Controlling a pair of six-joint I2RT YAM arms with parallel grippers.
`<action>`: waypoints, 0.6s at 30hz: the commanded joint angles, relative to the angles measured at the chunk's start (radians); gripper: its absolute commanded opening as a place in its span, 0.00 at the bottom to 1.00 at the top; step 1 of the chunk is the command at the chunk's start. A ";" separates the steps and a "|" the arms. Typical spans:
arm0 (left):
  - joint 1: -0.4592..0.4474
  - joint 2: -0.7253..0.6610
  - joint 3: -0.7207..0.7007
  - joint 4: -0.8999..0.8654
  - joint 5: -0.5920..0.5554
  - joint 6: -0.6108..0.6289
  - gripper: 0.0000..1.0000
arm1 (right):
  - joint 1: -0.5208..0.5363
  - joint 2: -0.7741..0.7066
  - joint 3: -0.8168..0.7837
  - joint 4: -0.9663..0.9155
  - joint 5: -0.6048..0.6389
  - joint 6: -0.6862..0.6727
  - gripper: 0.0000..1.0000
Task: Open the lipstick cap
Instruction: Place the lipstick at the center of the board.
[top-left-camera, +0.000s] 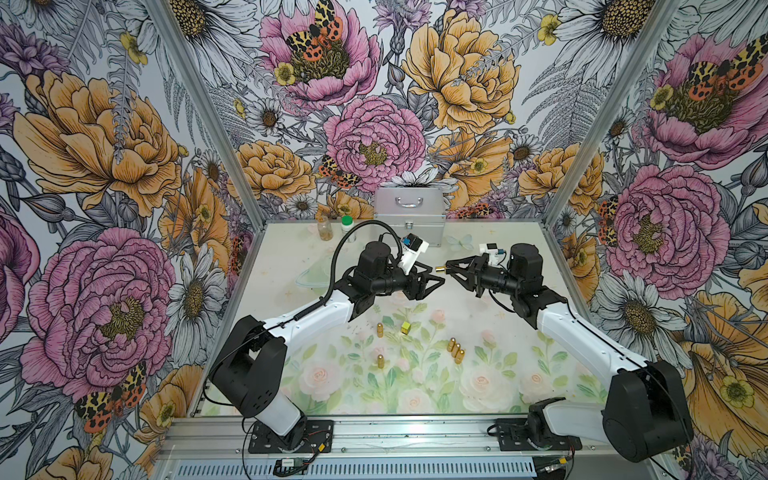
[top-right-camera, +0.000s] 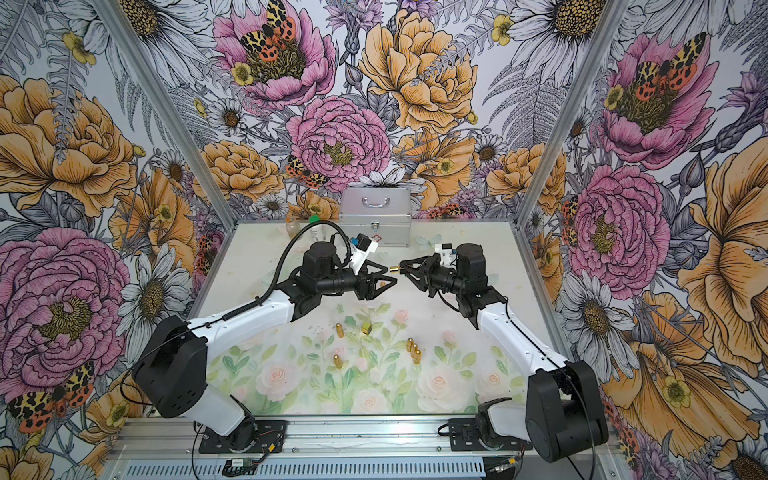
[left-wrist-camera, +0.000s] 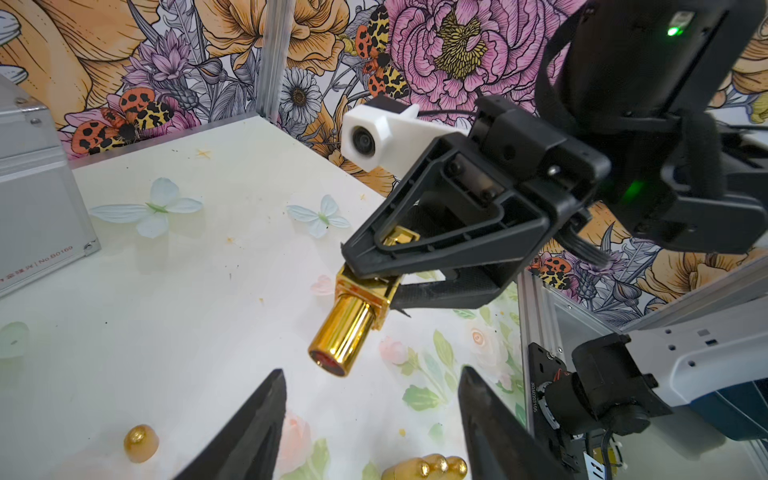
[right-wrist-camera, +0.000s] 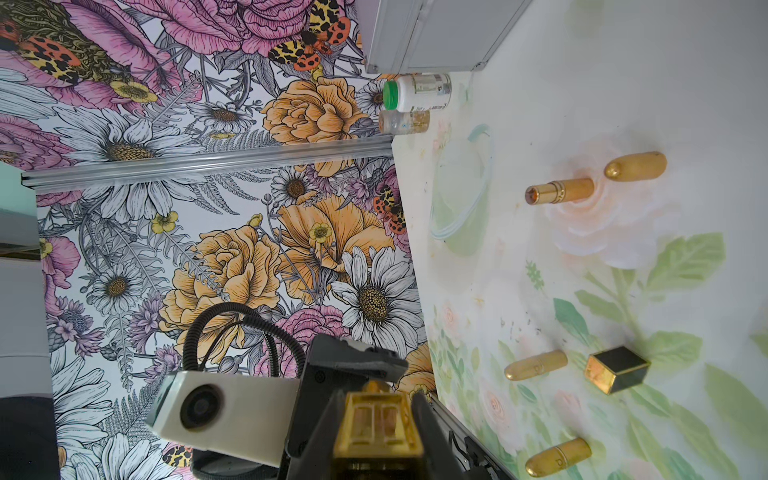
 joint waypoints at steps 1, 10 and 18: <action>0.003 0.015 0.043 0.077 0.056 -0.023 0.66 | 0.014 -0.013 -0.006 0.070 -0.016 0.031 0.23; -0.001 0.083 0.091 0.104 0.075 -0.044 0.58 | 0.017 -0.020 -0.020 0.111 -0.026 0.063 0.23; -0.005 0.092 0.086 0.126 0.083 -0.045 0.47 | 0.017 -0.021 -0.030 0.129 -0.024 0.078 0.23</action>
